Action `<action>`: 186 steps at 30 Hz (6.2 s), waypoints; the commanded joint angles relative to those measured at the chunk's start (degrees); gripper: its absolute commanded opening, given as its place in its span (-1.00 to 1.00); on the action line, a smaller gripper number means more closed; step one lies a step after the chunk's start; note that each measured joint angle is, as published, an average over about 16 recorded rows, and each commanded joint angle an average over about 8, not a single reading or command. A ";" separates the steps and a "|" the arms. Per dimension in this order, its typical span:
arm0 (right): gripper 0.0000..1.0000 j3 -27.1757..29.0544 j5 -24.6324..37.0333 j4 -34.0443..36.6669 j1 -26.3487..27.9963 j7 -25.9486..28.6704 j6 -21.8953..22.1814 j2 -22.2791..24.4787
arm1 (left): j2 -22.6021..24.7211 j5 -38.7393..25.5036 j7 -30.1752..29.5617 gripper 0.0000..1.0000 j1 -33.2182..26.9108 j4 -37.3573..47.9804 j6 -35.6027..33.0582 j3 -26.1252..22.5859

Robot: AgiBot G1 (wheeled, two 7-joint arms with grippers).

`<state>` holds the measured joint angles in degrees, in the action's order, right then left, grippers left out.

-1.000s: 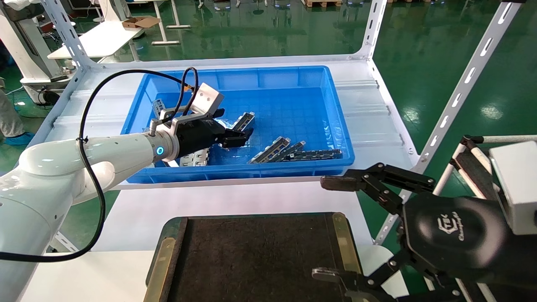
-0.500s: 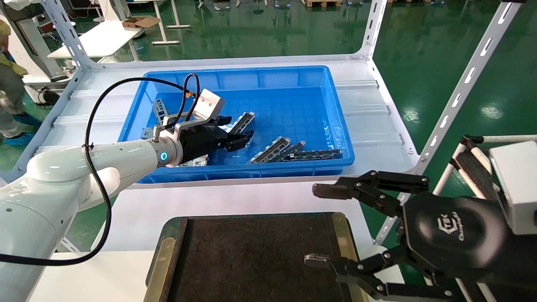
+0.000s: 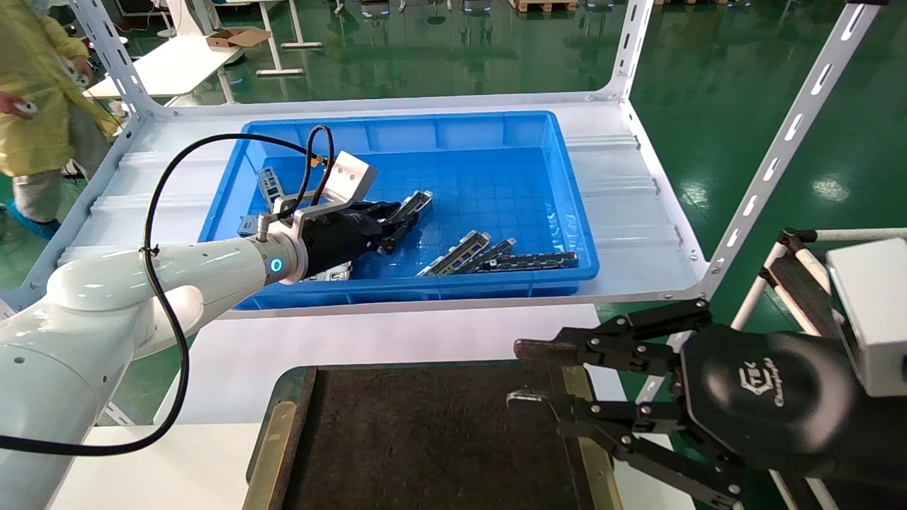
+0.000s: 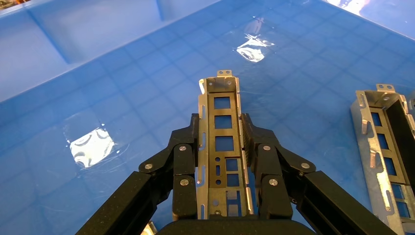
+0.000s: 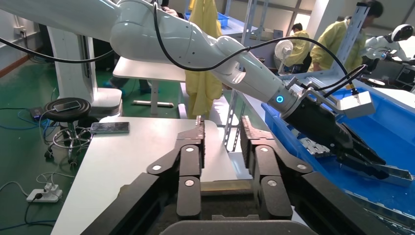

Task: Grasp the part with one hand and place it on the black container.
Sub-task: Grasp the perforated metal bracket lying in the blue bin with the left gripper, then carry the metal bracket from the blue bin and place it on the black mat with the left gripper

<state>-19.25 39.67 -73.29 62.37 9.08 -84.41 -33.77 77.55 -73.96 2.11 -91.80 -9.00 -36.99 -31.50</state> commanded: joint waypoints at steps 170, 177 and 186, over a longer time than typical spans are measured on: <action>1.00 -0.23 -0.16 0.00 0.06 -0.11 0.09 0.09 | 0.94 -40.38 -118.76 1.00 26.54 -27.22 32.04 -44.58; 1.00 -0.24 -0.16 0.00 0.06 -0.12 0.10 0.09 | 0.94 -41.22 -120.36 1.00 26.06 -27.43 32.22 -45.68; 1.00 -0.25 -0.17 0.00 0.06 -0.12 0.10 0.10 | 0.84 -42.81 -121.72 1.00 25.06 -27.82 32.77 -46.48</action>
<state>-19.50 39.50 -73.29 62.43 8.95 -84.31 -33.67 78.39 -116.78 -119.55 -66.72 -36.77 -4.16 -77.88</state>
